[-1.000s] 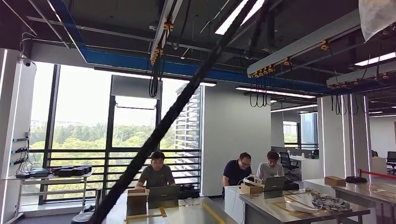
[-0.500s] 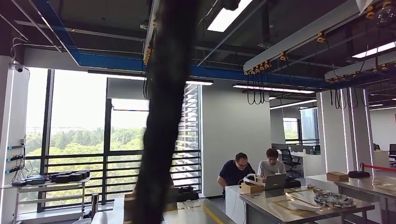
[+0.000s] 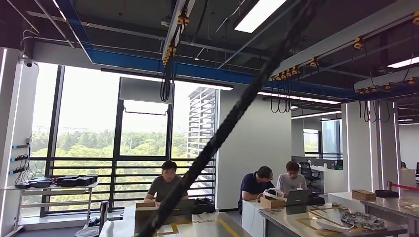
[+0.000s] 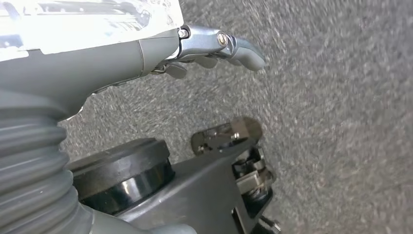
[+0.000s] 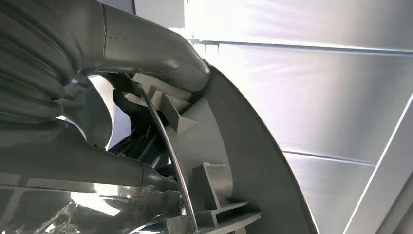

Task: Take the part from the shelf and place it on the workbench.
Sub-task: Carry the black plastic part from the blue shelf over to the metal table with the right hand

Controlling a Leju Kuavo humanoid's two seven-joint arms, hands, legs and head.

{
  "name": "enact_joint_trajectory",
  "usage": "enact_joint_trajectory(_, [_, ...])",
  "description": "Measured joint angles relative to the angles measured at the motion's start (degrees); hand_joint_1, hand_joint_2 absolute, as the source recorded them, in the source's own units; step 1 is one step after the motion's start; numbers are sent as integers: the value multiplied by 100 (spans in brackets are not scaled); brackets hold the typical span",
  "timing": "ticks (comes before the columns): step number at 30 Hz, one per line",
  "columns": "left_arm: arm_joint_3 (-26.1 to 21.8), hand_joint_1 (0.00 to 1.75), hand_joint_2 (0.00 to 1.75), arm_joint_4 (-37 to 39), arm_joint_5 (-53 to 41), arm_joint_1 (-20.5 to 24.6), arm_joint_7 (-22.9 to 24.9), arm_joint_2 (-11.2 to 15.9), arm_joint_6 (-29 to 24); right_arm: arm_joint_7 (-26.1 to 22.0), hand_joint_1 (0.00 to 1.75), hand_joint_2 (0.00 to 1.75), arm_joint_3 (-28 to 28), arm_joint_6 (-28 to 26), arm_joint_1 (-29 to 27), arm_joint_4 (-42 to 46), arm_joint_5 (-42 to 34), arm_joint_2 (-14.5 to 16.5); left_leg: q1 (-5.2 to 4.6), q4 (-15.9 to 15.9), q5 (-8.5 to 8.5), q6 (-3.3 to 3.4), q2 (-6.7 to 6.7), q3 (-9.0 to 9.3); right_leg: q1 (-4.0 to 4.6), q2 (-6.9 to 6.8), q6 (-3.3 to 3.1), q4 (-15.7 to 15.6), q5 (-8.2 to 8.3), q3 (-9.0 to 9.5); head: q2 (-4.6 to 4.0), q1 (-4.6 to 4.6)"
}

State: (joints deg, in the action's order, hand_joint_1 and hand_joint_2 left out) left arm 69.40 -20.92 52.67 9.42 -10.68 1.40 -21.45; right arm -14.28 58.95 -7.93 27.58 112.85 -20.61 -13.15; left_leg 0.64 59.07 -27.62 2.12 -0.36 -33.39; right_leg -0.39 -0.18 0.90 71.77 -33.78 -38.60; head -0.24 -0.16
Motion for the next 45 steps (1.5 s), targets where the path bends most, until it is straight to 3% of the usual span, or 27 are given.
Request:
enact_joint_trajectory(1, [0, 0, 175, 0, 6, -20, -14, -18, -43, 0, 175, 175, 1, -8, -21, 0, 7, -8, -5, 0, -34, 4, 0, 37, 0, 0, 3, 206, -77, -181, 0, -9])
enact_joint_trajectory(2, [1, 0, 175, 0, 9, -42, -24, -37, -77, 2, 175, 175, 1, -19, -43, 0, 16, -19, -12, 0, -79, 5, -4, 90, 1, 0, -3, 266, -54, -301, 0, -18])
enact_joint_trajectory(3, [1, 0, 175, 0, 8, -57, -26, -53, -91, 3, 175, 175, 1, -27, -57, 1, 27, -28, -18, 0, -121, 1, -8, 149, 3, 1, -21, 108, 103, -304, 0, -25])
enact_joint_trajectory(5, [2, 0, 175, 0, 7, -71, -25, -85, -111, 7, 175, 175, -1, -40, -68, 16, 47, -40, -28, -4, -215, -20, -17, 266, 21, 3, -85, -569, 608, -106, 0, -33])
enact_joint_trajectory(6, [1, 0, 175, 0, 5, -68, -25, -100, -118, 8, 175, 175, -1, -45, -71, 28, 58, -44, -35, -6, -257, -42, -22, 319, 41, 3, -117, -881, 715, 3, 0, -26])
enact_joint_trajectory(8, [0, 0, 175, 0, 4, -64, -24, -119, -129, 13, 175, 175, -1, -52, -80, 54, 74, -50, -44, 1, -321, -111, -22, 383, 76, 19, -182, -1212, 735, 142, 1, -25])
enact_joint_trajectory(9, [1, 0, 175, 0, 4, -65, -22, -124, -132, 17, 175, 175, 0, -54, -87, 63, 77, -52, -50, 20, -327, -150, -20, 418, 83, 27, -207, -1230, 681, 166, 1, -19])
enact_joint_trajectory(12, [2, 0, 175, 0, 6, -59, -21, -137, -141, 23, 175, 175, -4, -54, -88, 103, 77, -52, -34, 99, -493, -238, -20, 472, 41, 28, -295, -1316, 758, 348, 0, -4])
enact_joint_trajectory(14, [1, 0, 175, 0, 9, -42, -23, -140, -147, 20, 175, 175, -9, -51, -79, 124, 78, -48, -19, 562, -711, -289, -16, 329, 22, 17, -328, -1352, 730, 436, 0, 21])
enact_joint_trajectory(17, [1, 0, 175, 0, 16, -72, -18, -140, -148, 25, 175, 175, -2, -48, -90, 131, 78, -45, -12, 1445, -1063, -332, 0, -240, 23, 28, -337, -1352, 637, 530, 0, 57])
enact_joint_trajectory(19, [2, 0, 175, 0, 18, -89, -15, -140, -148, 26, 175, 175, 1, -45, -98, 131, 77, -45, -27, 1241, -929, -298, 1, -329, 36, 36, -335, -1352, 551, 644, 0, 73])
enact_joint_trajectory(21, [2, 0, 175, 2, 18, -92, -14, -136, -148, 25, 175, 175, -1, -38, -97, 130, 75, -44, -68, 575, -338, -204, 4, -230, 52, 32, -322, -1352, 452, 783, 0, 82])
enact_joint_trajectory(23, [1, 0, 175, 5, 17, -100, -9, -126, -147, 26, 175, 175, 2, -29, -98, 126, 68, -43, -122, 133, 1, -115, 11, -168, 64, 38, -277, -1353, 376, 854, 0, 80])
enact_joint_trajectory(25, [3, 0, 175, 7, 14, -117, 0, -118, -142, 29, 175, 175, 2, -23, -100, 123, 57, -43, -142, 63, 0, -50, 15, -146, 70, 50, -212, -1314, 346, 870, 0, 72])
enact_joint_trajectory(28, [2, 0, 175, 5, 8, -91, 3, -114, -136, 24, 175, 175, -9, -17, -83, 125, 52, -44, -94, -6, 64, 18, 14, 2, 70, 51, -124, -1099, 261, 834, 0, 56])
enact_joint_trajectory(30, [0, 0, 175, 4, 5, -60, -9, -117, -136, 19, 175, 175, -14, -10, -71, 125, 49, -45, -80, -23, 48, 47, 10, 50, 52, 49, -65, -592, 28, 546, 0, 35])
enact_joint_trajectory(32, [0, 0, 175, 5, -1, -57, -13, -120, -119, 16, 175, 175, -12, -3, -81, 124, 38, -49, -82, -22, 12, 68, 8, 55, 34, 48, -29, 21, -227, 116, 0, 12])
enact_joint_trajectory(33, [1, 0, 175, 5, -12, -58, 2, -115, -88, 16, 175, 175, -11, 1, -88, 122, 33, -52, -84, -21, -9, 69, 5, 65, 32, 48, -25, 152, -233, -24, 0, 3])
enact_joint_trajectory(34, [2, 0, 175, 6, -28, -55, 25, -107, -44, 16, 175, 175, -10, 4, -91, 121, 30, -55, -86, -21, -32, 66, 1, 85, 32, 48, -33, 98, -118, -75, 0, -8])
enact_joint_trajectory(35, [3, 0, 175, 7, -49, -47, 50, -97, 7, 16, 175, 175, -10, 8, -92, 121, 30, -56, -89, -21, -57, 58, -5, 115, 35, 48, -55, -155, 112, -26, 0, -16])
enact_joint_trajectory(37, [5, 0, 175, 7, -79, -26, 82, -79, 76, 15, 175, 175, -11, 14, -84, 119, 28, -58, -94, -25, -108, 35, -14, 181, 58, 46, -134, -855, 586, 191, 0, -20])
enact_joint_trajectory(38, [6, 0, 175, 7, -85, -15, 87, -71, 91, 14, 175, 175, -11, 16, -78, 117, 28, -59, -93, -29, -127, 12, -15, 193, 81, 49, -175, -1112, 664, 276, 1, -20])
enact_joint_trajectory(41, [12, 0, 175, 7, -91, 6, 88, -53, 106, 14, 175, 175, -11, 18, -75, 113, 28, -60, -92, -8, -172, -67, -12, 209, 119, 61, -230, -1322, 674, 353, 2, -19])
enact_joint_trajectory(45, [18, 0, 175, 7, -90, 22, 88, -37, 115, 13, 175, 175, -9, 17, -66, 109, 28, -58, -90, -30, -221, -25, -4, 268, 119, 58, -213, -1319, 696, 396, 0, 13])
